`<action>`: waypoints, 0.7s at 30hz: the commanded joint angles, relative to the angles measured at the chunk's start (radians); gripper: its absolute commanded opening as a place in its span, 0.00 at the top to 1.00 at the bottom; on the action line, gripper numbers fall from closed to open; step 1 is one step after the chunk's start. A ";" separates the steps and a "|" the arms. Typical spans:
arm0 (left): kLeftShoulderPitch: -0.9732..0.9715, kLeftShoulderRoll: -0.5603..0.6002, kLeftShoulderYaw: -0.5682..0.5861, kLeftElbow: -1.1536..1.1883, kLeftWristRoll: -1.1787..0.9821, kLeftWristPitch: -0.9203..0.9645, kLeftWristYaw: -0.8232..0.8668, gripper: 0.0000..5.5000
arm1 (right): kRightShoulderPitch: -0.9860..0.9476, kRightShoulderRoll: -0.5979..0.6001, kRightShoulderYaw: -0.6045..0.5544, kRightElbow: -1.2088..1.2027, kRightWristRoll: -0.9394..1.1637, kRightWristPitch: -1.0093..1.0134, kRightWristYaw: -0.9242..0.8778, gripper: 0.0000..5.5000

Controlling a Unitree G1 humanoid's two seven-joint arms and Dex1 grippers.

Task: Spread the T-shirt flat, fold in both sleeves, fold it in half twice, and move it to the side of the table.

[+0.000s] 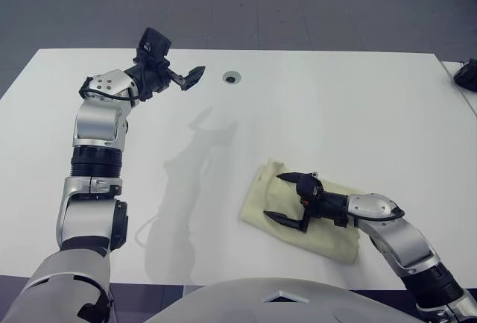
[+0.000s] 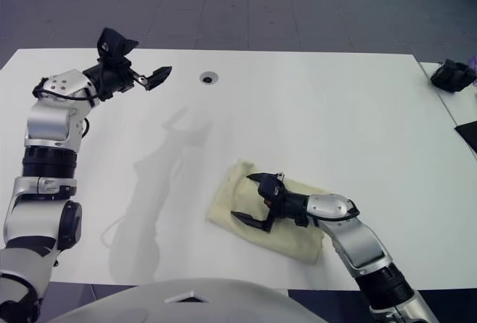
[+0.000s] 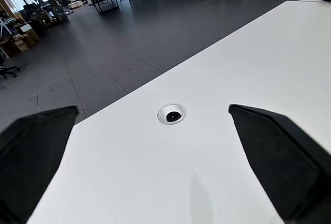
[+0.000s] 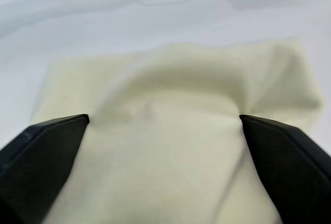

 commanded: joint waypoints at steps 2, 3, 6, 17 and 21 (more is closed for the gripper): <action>-0.002 -0.016 0.026 -0.052 -0.013 0.016 0.044 0.02 | 0.030 0.015 -0.199 0.637 -0.050 -0.128 -0.194 0.02; 0.009 -0.022 0.027 -0.071 -0.017 0.023 0.054 0.02 | 0.008 0.015 -0.253 0.740 -0.042 -0.149 -0.258 0.02; 0.046 -0.050 0.038 -0.126 -0.029 0.048 0.095 0.02 | -0.057 0.004 -0.389 0.903 0.021 -0.181 -0.392 0.02; 0.160 -0.127 0.059 -0.276 -0.036 0.128 0.251 0.02 | -0.192 -0.072 -0.523 0.921 0.073 -0.262 -0.422 0.02; 0.202 -0.113 0.095 -0.358 -0.006 0.153 0.342 0.02 | -0.218 -0.043 -0.561 0.305 0.140 -0.069 -0.583 0.02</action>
